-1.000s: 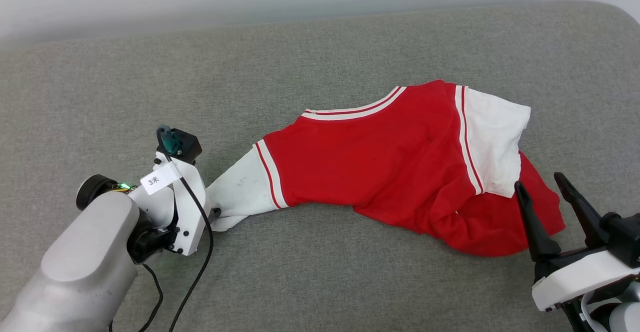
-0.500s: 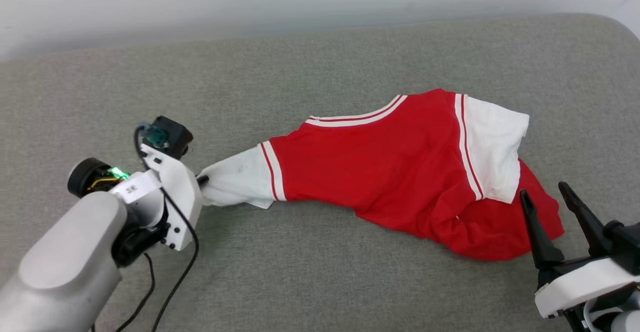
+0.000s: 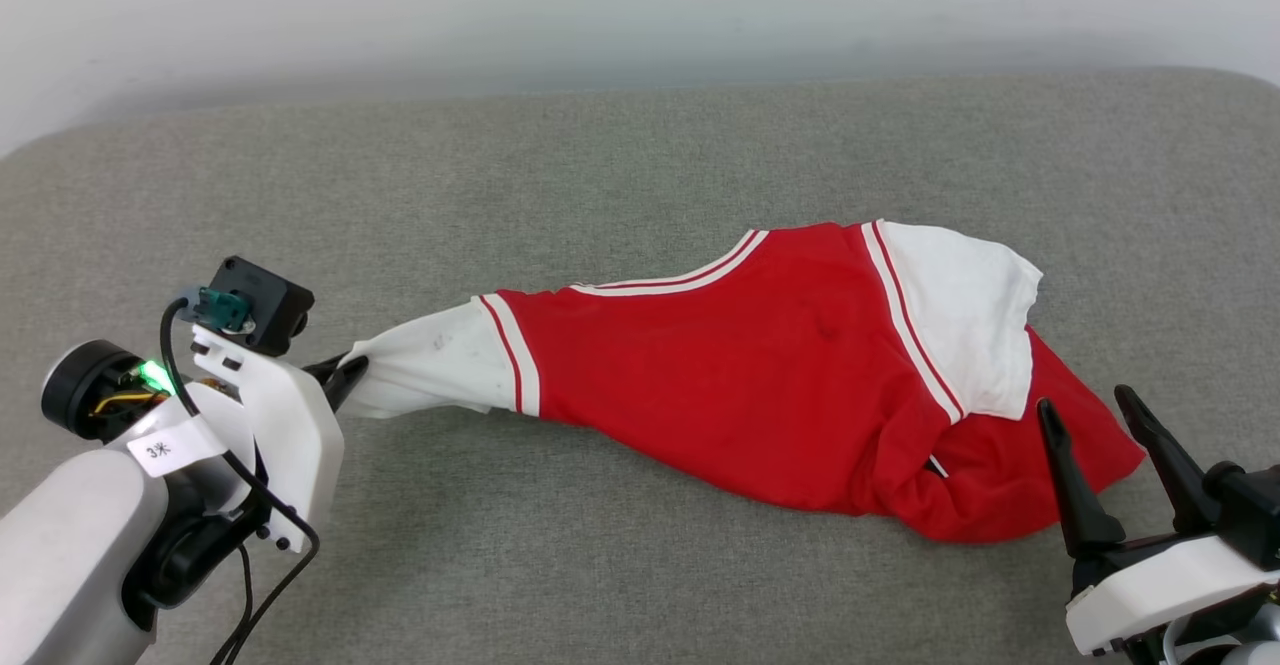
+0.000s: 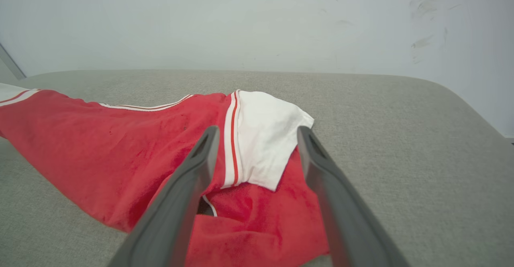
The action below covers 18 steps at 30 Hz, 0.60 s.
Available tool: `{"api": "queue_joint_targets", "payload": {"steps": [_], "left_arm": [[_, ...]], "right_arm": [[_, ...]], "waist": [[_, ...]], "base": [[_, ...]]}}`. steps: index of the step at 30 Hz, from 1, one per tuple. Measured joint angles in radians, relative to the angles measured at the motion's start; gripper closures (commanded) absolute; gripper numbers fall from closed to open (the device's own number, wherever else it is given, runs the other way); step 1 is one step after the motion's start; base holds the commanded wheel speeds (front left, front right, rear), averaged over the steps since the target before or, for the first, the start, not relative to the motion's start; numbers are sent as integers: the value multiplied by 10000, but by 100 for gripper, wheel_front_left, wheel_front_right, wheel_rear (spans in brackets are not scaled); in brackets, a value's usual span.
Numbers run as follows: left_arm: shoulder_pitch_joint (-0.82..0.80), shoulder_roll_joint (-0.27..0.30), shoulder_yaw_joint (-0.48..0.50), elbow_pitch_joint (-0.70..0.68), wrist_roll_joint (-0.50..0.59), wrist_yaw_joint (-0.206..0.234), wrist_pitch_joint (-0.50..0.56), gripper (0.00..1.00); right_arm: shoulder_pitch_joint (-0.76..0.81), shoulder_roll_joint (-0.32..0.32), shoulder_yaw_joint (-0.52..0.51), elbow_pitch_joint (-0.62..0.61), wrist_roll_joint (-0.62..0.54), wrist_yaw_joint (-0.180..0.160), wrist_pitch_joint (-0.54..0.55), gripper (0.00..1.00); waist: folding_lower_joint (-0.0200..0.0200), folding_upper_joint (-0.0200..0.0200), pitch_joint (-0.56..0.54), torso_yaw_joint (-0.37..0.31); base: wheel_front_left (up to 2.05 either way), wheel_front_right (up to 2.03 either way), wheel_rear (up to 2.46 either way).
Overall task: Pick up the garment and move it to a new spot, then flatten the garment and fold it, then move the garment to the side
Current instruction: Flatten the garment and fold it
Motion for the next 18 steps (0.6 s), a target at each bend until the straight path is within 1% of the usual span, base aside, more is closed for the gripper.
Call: {"api": "queue_joint_targets", "payload": {"steps": [4, 6, 9, 14, 18], "left_arm": [[-112, 13, 42, -159, 178, 151, -15, 100], [-375, 4, -15, -50, 453, 144, -15, 100], [-853, -174, -48, 345, 608, 88, -86, 100], [-1799, -616, -155, 1561, 1011, -167, -280, 100], [-2551, -1047, -176, 2964, 1078, -359, -510, 100]], "right_arm": [[-87, -15, 130, -54, 2, 0, -2, 0], [-254, -52, 174, -77, 2, 0, -4, 0], [-459, -111, 199, -102, 6, 0, -6, 0], [-778, -157, 268, -90, 17, 0, -82, 0], [-1013, -184, 314, -56, 21, 0, -180, 0]], "waist": [[0, 0, 176, -115], [0, 0, 309, -216], [0, 0, 573, -387], [1, 0, 1094, -728], [0, 0, 1502, -1013]], "base": [[0, 0, 0], [0, 0, 0], [0, 0, 0], [0, 0, 0], [0, 0, 0]]}}
